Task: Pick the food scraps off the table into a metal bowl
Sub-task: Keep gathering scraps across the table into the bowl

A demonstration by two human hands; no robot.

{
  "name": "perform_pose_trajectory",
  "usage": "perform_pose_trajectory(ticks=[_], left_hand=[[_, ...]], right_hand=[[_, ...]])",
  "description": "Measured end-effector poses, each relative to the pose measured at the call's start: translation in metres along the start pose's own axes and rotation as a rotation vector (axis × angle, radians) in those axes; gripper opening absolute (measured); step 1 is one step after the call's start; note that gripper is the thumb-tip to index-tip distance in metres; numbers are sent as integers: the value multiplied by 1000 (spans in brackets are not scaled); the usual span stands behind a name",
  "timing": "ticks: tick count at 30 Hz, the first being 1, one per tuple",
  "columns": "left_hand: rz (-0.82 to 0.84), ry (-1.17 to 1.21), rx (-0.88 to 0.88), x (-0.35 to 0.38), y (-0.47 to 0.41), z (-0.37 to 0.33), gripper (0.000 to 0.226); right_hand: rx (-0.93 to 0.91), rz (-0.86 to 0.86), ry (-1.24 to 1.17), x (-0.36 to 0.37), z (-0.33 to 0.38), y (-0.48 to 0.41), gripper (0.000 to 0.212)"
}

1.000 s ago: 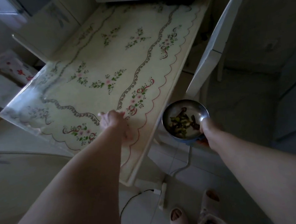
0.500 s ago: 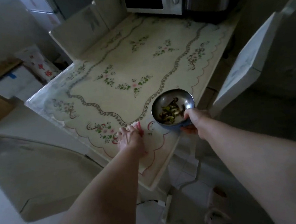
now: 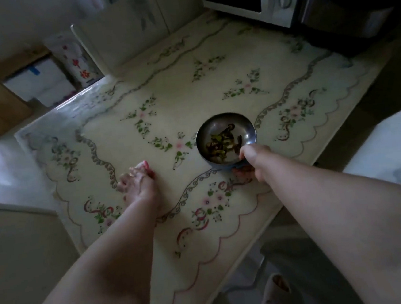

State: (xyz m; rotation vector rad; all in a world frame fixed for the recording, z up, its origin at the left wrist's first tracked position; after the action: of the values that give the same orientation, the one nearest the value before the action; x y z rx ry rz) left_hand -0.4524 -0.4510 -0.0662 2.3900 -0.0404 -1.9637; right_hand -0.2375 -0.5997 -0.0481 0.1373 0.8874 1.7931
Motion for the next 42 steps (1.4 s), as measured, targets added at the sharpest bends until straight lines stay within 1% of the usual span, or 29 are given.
perform_pose_trajectory(ticks=[2, 3, 5, 6, 8, 10, 12, 14, 16, 18, 21, 23, 25, 28, 30, 33, 38, 42], left_hand=[[-36, 9, -77, 1, -6, -13, 52], [-54, -6, -97, 5, -8, -21, 53], [-64, -28, -87, 12, -8, -44, 57], [-62, -19, -62, 17, -5, -57, 57], [-23, 35, 20, 28, 5, -96, 56], [35, 89, 139, 38, 27, -137, 57], [65, 77, 279, 42, 49, -162, 52], [70, 8, 415, 40, 57, -163, 51], [65, -64, 507, 37, 45, -146, 55], [118, -90, 495, 37, 26, -126, 60], [163, -114, 385, 32, -7, -104, 62], [165, -115, 325, 31, -20, -98, 61], [152, -103, 257, 33, -34, -101, 61], [147, -64, 169, 39, -60, -120, 59], [136, -65, 144, 40, -78, -137, 59], [140, -44, 187, 47, -105, -164, 61], [106, -75, 312, 53, -140, -211, 63], [122, -50, 460, 65, -150, -271, 62]], right_hand=[[-3, 29, -9, -5, 18, -19, 38], [2, 51, -10, -9, 27, -28, 32], [13, 104, -15, -19, 43, -42, 20], [17, 118, -28, -24, 49, -46, 19], [15, 117, -68, -37, 60, -59, 19], [22, 97, -96, -51, 67, -69, 18], [24, 81, -95, -61, 71, -76, 18], [45, 73, -98, -64, 73, -79, 19], [75, 81, -106, -58, 74, -80, 19], [79, 94, -122, -50, 76, -79, 19], [92, 139, -134, -35, 81, -77, 12], [99, 160, -142, -31, 84, -78, 11], [96, 154, -150, -31, 89, -84, 13], [82, 100, -168, -35, 101, -103, 12], [86, 85, -196, -32, 109, -116, 12], [97, 77, -246, -21, 117, -135, 15], [73, 82, -255, -5, 133, -156, 12], [54, 2, -320, -19, 144, -181, 11]])
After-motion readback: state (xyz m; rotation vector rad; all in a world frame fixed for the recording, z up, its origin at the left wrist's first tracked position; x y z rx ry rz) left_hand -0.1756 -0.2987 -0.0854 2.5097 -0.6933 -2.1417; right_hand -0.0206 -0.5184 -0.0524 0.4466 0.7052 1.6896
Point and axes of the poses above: each hand's wrist, its own y-axis away from the middle knuckle, its own x-axis out of the palm, z = x × y, the point moved 3 cm from there along -y, towards the middle knuckle, and after that the axes turned 15 degrees about -z, right-handed, at the moved point
